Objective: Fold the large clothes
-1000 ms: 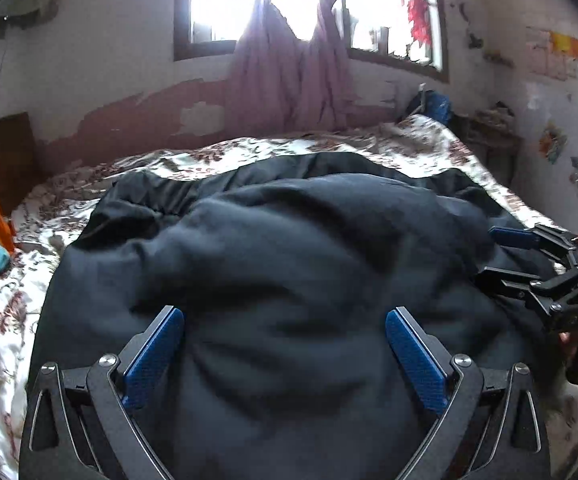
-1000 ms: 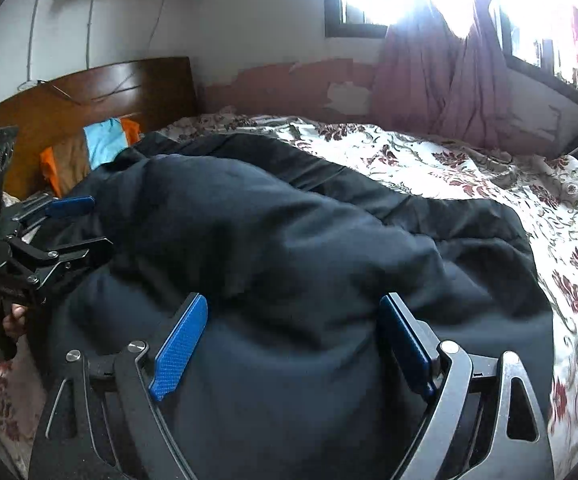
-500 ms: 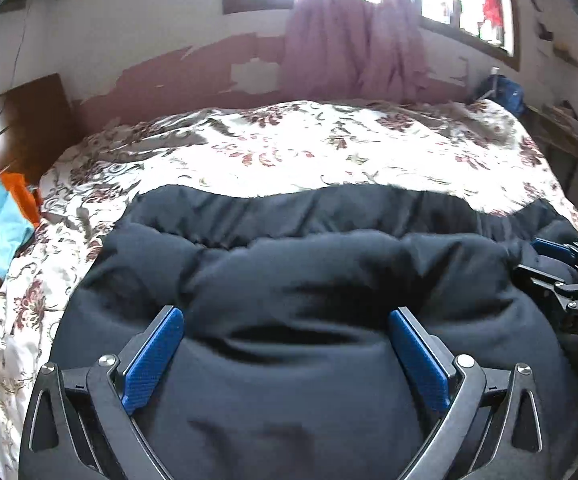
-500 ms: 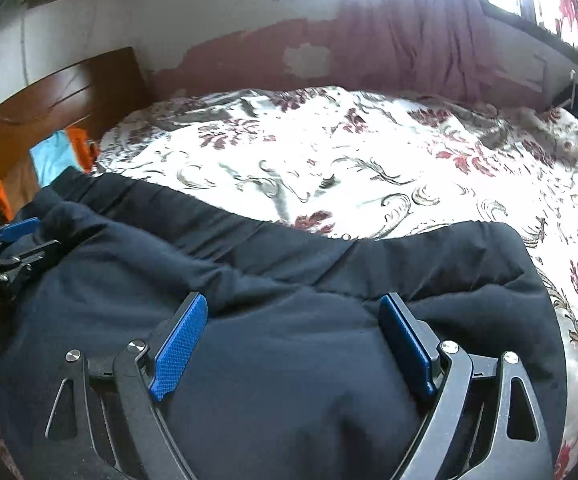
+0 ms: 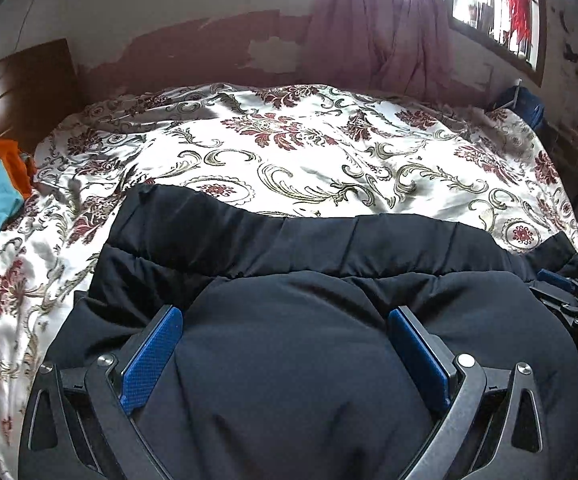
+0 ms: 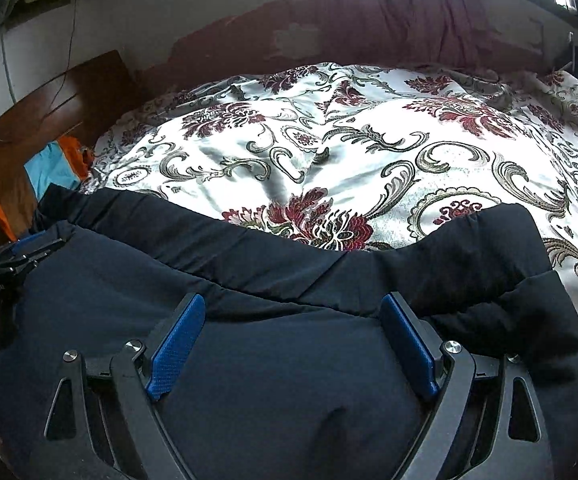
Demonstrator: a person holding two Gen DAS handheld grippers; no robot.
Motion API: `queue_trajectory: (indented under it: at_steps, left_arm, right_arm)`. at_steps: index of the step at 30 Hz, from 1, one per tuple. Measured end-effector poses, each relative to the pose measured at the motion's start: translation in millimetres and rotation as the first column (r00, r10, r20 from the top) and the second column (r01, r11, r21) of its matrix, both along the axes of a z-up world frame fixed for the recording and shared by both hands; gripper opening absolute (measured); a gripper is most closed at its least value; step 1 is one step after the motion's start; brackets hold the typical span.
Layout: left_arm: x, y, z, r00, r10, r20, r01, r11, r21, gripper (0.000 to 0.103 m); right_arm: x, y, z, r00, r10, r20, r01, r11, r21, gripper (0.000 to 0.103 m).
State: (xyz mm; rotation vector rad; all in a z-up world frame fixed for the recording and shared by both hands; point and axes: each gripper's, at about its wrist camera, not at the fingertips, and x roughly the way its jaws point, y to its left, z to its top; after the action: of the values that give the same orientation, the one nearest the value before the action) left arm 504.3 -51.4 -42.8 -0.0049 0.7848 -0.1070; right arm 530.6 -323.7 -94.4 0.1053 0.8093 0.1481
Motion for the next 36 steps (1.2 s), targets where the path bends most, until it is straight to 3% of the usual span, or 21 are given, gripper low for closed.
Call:
queue_trajectory:
  at_steps: [14, 36]
  left_arm:
    - [15.9, 8.9, -9.6, 1.0, -0.011, 0.011, 0.012, 0.991, -0.131, 0.103]
    - [16.2, 9.0, -13.2, 1.0, -0.011, 0.016, 0.013, 0.991, -0.136, 0.103]
  right_arm:
    - [4.7, -6.2, -11.9, 1.0, -0.017, 0.014, 0.016, 0.998, 0.054, 0.088]
    - [3.8, -10.5, -16.4, 0.999, -0.015, 0.031, 0.013, 0.997, 0.078, 0.088]
